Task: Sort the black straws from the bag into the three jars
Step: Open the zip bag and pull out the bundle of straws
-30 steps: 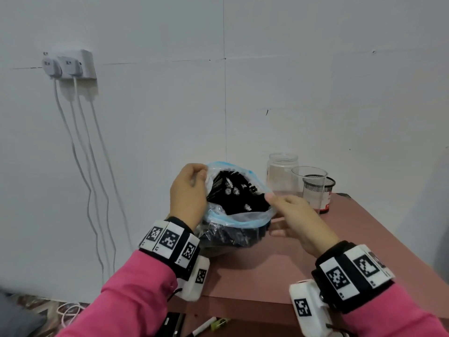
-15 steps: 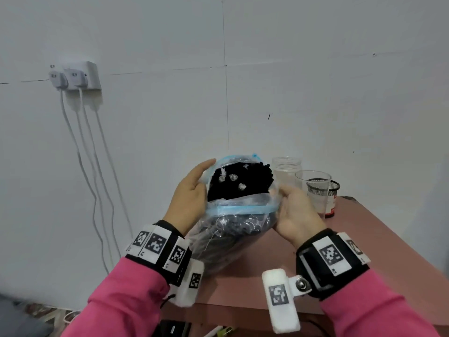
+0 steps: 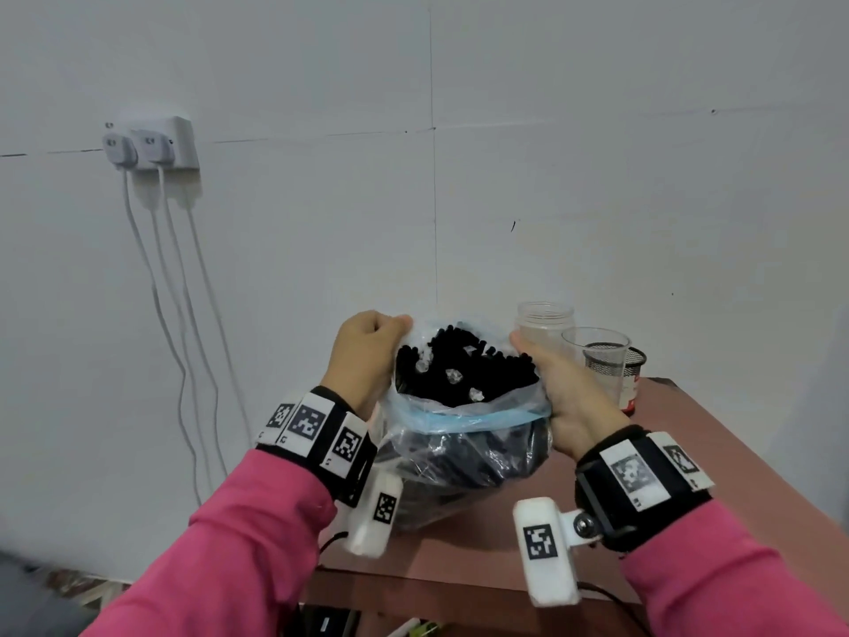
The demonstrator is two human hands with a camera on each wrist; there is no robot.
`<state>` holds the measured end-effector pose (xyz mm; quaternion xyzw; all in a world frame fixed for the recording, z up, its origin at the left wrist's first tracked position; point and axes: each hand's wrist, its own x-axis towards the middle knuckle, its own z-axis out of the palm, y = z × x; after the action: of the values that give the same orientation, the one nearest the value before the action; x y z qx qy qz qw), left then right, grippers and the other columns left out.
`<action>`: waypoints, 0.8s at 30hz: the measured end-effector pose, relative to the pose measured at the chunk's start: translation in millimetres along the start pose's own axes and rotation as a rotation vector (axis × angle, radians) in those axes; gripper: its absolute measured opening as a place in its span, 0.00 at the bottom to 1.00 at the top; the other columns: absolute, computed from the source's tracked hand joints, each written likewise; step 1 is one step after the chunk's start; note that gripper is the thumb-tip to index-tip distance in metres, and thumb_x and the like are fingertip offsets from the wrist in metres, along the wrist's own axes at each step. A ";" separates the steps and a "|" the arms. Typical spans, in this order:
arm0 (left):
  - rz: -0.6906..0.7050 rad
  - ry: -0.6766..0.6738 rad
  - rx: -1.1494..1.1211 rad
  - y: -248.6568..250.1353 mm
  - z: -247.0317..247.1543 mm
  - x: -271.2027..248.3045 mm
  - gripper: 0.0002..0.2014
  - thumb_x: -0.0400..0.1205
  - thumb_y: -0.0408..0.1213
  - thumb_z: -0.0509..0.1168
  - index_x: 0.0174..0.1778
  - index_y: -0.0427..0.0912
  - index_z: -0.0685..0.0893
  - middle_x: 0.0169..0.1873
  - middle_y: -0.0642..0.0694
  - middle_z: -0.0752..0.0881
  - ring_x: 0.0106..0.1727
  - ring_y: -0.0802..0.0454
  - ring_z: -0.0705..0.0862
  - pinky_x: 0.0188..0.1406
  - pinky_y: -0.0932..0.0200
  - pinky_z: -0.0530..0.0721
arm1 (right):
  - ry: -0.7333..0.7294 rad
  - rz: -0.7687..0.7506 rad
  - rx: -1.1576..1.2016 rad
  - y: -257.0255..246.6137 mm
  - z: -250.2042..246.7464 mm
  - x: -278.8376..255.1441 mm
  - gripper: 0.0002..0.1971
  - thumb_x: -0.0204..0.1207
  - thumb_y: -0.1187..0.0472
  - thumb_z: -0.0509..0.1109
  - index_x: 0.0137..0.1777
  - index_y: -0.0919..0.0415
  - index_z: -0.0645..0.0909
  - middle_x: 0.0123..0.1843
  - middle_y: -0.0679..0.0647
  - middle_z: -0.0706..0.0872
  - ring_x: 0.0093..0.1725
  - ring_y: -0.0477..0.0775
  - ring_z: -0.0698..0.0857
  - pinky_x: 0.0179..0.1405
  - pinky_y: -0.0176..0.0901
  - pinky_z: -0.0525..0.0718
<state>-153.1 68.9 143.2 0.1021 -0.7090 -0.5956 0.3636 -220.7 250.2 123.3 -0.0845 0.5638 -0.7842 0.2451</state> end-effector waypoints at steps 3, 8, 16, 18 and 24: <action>-0.112 0.046 -0.076 -6.5 1.9 -1.1 0.18 0.80 0.34 0.68 0.28 0.45 0.68 0.29 0.43 0.71 0.36 0.44 0.72 0.36 0.51 0.76 | -0.061 0.052 0.018 -0.2 -2.1 -1.3 0.28 0.78 0.45 0.70 0.70 0.64 0.76 0.59 0.73 0.86 0.54 0.75 0.87 0.59 0.72 0.83; -0.014 0.203 -0.041 -4.1 -6.8 -4.6 0.08 0.83 0.27 0.58 0.43 0.45 0.71 0.23 0.49 0.68 0.19 0.55 0.66 0.18 0.64 0.67 | 0.136 -0.214 -0.417 -4.3 -4.3 -24.8 0.23 0.79 0.35 0.60 0.66 0.49 0.71 0.52 0.55 0.83 0.46 0.53 0.83 0.47 0.54 0.84; 0.185 -0.028 0.055 5.1 3.9 -31.7 0.19 0.85 0.25 0.49 0.52 0.54 0.79 0.25 0.49 0.70 0.23 0.54 0.69 0.24 0.60 0.74 | 0.108 -0.210 -0.524 -3.3 4.1 -22.5 0.33 0.73 0.31 0.65 0.67 0.54 0.68 0.59 0.56 0.82 0.49 0.56 0.86 0.35 0.46 0.88; 0.244 -0.079 0.057 10.5 6.0 -37.9 0.20 0.84 0.24 0.53 0.56 0.58 0.75 0.31 0.47 0.73 0.27 0.55 0.72 0.27 0.62 0.75 | 0.190 -0.274 -0.502 -2.7 6.7 -11.6 0.38 0.69 0.35 0.73 0.72 0.56 0.67 0.65 0.56 0.79 0.59 0.59 0.84 0.53 0.58 0.88; 0.333 -0.009 0.203 19.6 -4.4 -35.3 0.05 0.78 0.42 0.62 0.47 0.58 0.75 0.45 0.44 0.77 0.45 0.56 0.77 0.47 0.56 0.75 | 0.303 -0.688 -0.500 -10.1 10.0 -5.0 0.19 0.79 0.63 0.70 0.69 0.58 0.76 0.42 0.46 0.79 0.37 0.43 0.81 0.35 0.33 0.79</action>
<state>-119.4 91.2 147.4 0.0169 -0.7742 -0.4530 0.4418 -215.1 246.7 136.9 -0.2077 0.7045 -0.6634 -0.1430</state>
